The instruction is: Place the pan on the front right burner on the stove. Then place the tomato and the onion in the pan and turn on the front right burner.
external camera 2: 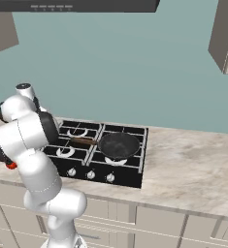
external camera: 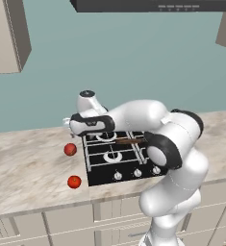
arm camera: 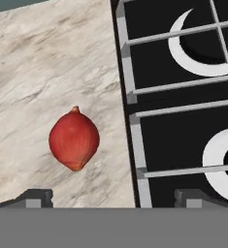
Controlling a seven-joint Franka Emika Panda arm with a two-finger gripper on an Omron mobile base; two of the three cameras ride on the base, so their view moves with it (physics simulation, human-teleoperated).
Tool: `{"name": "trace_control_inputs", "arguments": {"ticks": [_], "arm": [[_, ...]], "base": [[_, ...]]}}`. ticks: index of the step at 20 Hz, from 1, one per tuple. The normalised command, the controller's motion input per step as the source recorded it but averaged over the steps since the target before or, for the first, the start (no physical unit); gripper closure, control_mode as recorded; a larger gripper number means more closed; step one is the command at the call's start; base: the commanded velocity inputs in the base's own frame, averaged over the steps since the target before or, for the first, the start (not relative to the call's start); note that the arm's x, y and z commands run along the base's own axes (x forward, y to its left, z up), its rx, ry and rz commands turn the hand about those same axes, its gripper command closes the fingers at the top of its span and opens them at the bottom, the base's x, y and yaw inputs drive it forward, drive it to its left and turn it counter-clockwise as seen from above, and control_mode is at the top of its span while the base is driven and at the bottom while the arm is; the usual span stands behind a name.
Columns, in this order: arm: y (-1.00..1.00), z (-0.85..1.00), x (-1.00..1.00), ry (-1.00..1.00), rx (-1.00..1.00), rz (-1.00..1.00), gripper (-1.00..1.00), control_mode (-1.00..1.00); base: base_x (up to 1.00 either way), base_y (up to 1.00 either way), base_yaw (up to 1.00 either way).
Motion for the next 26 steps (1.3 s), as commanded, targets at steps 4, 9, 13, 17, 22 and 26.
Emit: {"name": "trace_control_inputs", "arguments": {"ticks": [4, 9, 13, 17, 22, 26], "arm": [[0.34, -0.09, 0.00, 0.00, -0.03, 0.11, -1.00, -1.00], [0.17, -0.13, 0.00, 0.00, -0.03, 0.09, -1.00, -1.00], [0.10, -0.22, 0.00, 0.00, -0.03, 0.07, -1.00, -1.00], [0.02, -0.22, 0.02, 0.00, -0.01, 0.08, -1.00, -1.00], [0.00, -0.18, 0.13, 0.00, 0.00, 0.09, -1.00, -1.00], [0.13, -0.26, 0.21, 0.00, 0.00, 0.09, -1.00, -1.00]], "base": [[0.00, 0.00, 0.00], [0.00, 0.00, 0.00], [0.00, 0.00, 0.00], [0.00, 0.00, 0.00], [0.00, 0.00, 0.00], [0.00, 0.00, 0.00]]}}
